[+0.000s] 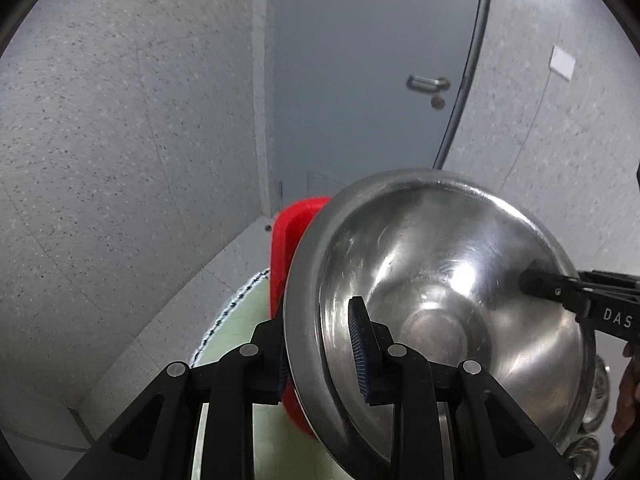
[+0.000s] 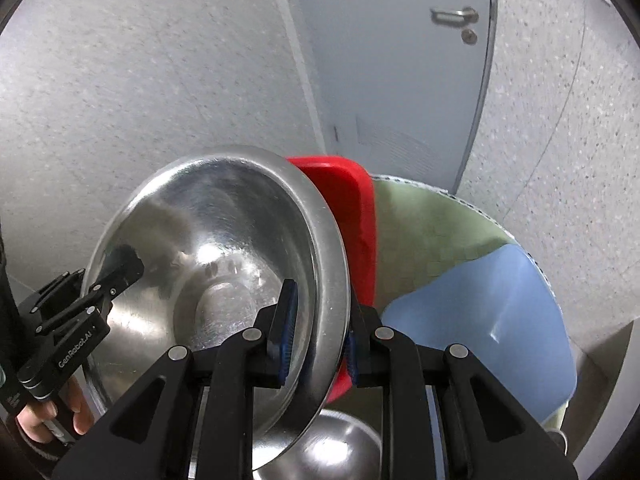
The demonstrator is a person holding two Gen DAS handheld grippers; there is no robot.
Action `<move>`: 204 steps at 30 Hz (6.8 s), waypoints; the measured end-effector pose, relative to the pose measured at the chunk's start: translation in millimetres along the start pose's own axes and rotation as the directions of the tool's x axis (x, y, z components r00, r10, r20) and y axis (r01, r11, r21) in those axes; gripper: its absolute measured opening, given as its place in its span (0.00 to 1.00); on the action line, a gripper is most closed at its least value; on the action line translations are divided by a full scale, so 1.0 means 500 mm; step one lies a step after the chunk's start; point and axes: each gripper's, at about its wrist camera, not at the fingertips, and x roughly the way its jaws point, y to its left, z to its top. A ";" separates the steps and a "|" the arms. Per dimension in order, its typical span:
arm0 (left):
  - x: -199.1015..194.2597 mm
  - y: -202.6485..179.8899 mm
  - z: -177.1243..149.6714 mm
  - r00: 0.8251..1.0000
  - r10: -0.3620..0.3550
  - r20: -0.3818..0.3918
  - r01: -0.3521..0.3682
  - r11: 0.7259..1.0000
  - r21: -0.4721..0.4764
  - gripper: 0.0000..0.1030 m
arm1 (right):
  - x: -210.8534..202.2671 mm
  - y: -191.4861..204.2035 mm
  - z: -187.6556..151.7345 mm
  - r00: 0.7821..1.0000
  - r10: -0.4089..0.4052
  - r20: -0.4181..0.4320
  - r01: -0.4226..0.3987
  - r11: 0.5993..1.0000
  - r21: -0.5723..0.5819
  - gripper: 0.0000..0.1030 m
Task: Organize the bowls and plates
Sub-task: 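Lower the large steel bowl into the red basin and open the right gripper, then grasp the edge of the light blue plate with the right gripper, then lower the blue plate onto the bowl in the red basin and release, then grasp the rim of a medium steel bowl with the right gripper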
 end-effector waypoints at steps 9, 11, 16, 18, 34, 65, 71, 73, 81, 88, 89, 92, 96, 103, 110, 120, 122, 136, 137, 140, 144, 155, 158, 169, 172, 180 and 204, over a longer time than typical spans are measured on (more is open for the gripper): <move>0.144 -0.030 0.063 0.999 0.005 -0.048 -0.003 0.999 0.041 0.22 | 0.061 0.006 0.012 0.999 -0.045 -0.021 0.044 0.998 -0.047 0.20; 0.160 -0.032 0.088 0.998 0.018 -0.062 -0.014 0.999 0.051 0.23 | 0.076 0.006 0.009 0.998 -0.063 -0.030 0.062 0.997 -0.052 0.20; 0.199 -0.053 0.116 0.995 0.011 -0.100 -0.007 0.999 0.044 0.22 | 0.107 -0.008 0.007 0.996 -0.056 -0.065 0.053 0.998 -0.043 0.20; 0.211 -0.051 0.128 0.995 0.000 -0.100 0.003 0.999 0.037 0.22 | 0.111 -0.011 0.006 0.996 -0.049 -0.068 0.047 0.998 -0.037 0.22; 0.138 -0.052 0.106 0.999 -0.004 -0.053 0.010 0.994 0.111 0.74 | 0.069 -0.004 0.007 0.996 0.064 -0.058 -0.063 0.998 0.018 0.59; -0.041 -0.431 -0.086 0.995 -0.063 -0.072 0.065 0.998 0.024 0.96 | -0.127 -0.391 -0.101 0.999 -0.033 0.004 0.033 0.999 0.019 0.71; 0.001 -0.514 -0.102 0.989 0.041 -0.144 -0.042 0.999 -0.003 0.95 | -0.065 -0.445 -0.127 0.997 0.013 -0.081 -0.015 1.000 -0.021 0.71; 0.017 -0.534 -0.097 0.985 0.056 -0.161 -0.059 0.998 -0.011 0.94 | -0.047 -0.450 -0.133 0.994 0.043 -0.102 -0.046 0.999 -0.027 0.71; 0.092 -0.569 -0.080 0.967 0.095 -0.235 -0.097 0.995 0.002 0.71 | -0.007 -0.456 -0.149 0.980 0.123 -0.155 -0.130 0.991 -0.039 0.61; 0.148 -0.568 -0.074 0.954 0.027 -0.298 -0.030 1.000 -0.007 0.31 | 0.010 -0.454 -0.160 0.963 0.198 -0.184 -0.205 0.979 -0.019 0.20; 0.150 -0.565 -0.072 0.955 0.025 -0.297 -0.029 1.000 -0.006 0.31 | 0.008 -0.453 -0.160 0.964 0.198 -0.176 -0.205 0.979 -0.019 0.19; 0.144 -0.561 -0.063 0.961 0.007 -0.276 -0.004 1.000 0.011 0.27 | -0.007 -0.455 -0.159 0.972 0.182 -0.147 -0.187 0.982 -0.021 0.19; 0.117 -0.555 -0.044 0.971 -0.027 -0.238 0.031 0.999 0.010 0.24 | -0.044 -0.451 -0.142 0.980 0.167 -0.108 -0.171 0.985 -0.026 0.19; 0.024 -0.510 -0.013 0.989 -0.069 -0.128 0.070 0.998 0.003 0.24 | -0.133 -0.393 -0.095 0.989 0.145 -0.008 -0.146 0.985 -0.089 0.19; -0.067 -0.402 0.018 0.999 -0.046 -0.022 0.045 0.998 -0.050 0.24 | -0.170 -0.271 -0.024 0.984 0.167 0.058 -0.155 0.973 -0.172 0.19; -0.044 -0.189 -0.001 0.998 -0.015 -0.058 0.005 0.985 -0.171 0.24 | -0.058 -0.096 0.022 0.979 0.204 -0.017 -0.202 0.951 -0.233 0.19; -0.031 -0.154 -0.003 0.997 -0.002 -0.072 -0.011 0.984 -0.180 0.24 | -0.025 -0.068 0.020 0.979 0.199 -0.047 -0.205 0.949 -0.238 0.19; 0.037 -0.091 0.005 0.994 0.012 -0.111 -0.032 0.982 -0.185 0.24 | 0.067 -0.008 0.003 0.983 0.151 -0.109 -0.173 0.954 -0.246 0.19; 0.036 -0.096 -0.003 0.994 0.019 -0.110 -0.039 0.983 -0.180 0.24 | 0.067 -0.008 0.005 0.984 0.145 -0.107 -0.167 0.954 -0.247 0.19; 0.038 -0.108 -0.005 0.993 0.043 -0.109 -0.060 0.986 -0.155 0.24 | 0.063 0.003 0.000 0.986 0.129 -0.102 -0.152 0.954 -0.258 0.22; 0.041 -0.123 -0.016 0.992 0.051 -0.113 -0.067 0.988 -0.138 0.25 | 0.054 0.008 -0.005 0.990 0.097 -0.098 -0.120 0.957 -0.263 0.22; 0.035 -0.157 -0.032 0.991 0.085 -0.105 -0.095 0.991 -0.090 0.38 | 0.050 -0.004 -0.023 0.993 0.061 -0.101 -0.086 0.961 -0.264 0.31; 0.030 -0.165 -0.037 0.989 0.120 -0.091 -0.127 0.989 -0.077 0.56 | 0.047 -0.009 -0.024 0.994 0.058 -0.093 -0.081 0.963 -0.257 0.42; -0.034 -0.189 -0.069 0.988 0.152 -0.025 -0.154 0.980 -0.122 0.75 | -0.015 -0.044 -0.041 0.991 0.131 -0.032 -0.135 0.966 -0.219 0.58; -0.087 -0.207 -0.089 0.989 0.147 0.026 -0.142 0.980 -0.140 0.79 | -0.061 -0.073 -0.049 0.990 0.138 0.002 -0.135 0.968 -0.212 0.63; -0.174 -0.329 -0.155 0.997 0.019 0.073 -0.017 0.999 -0.032 0.88 | -0.182 -0.214 -0.120 0.994 0.088 0.072 -0.076 0.985 -0.153 0.67; -0.014 -0.651 -0.235 0.954 -0.054 -0.294 0.126 0.964 0.233 0.62 | -0.142 -0.456 -0.373 0.985 0.153 -0.081 -0.142 0.981 0.131 0.53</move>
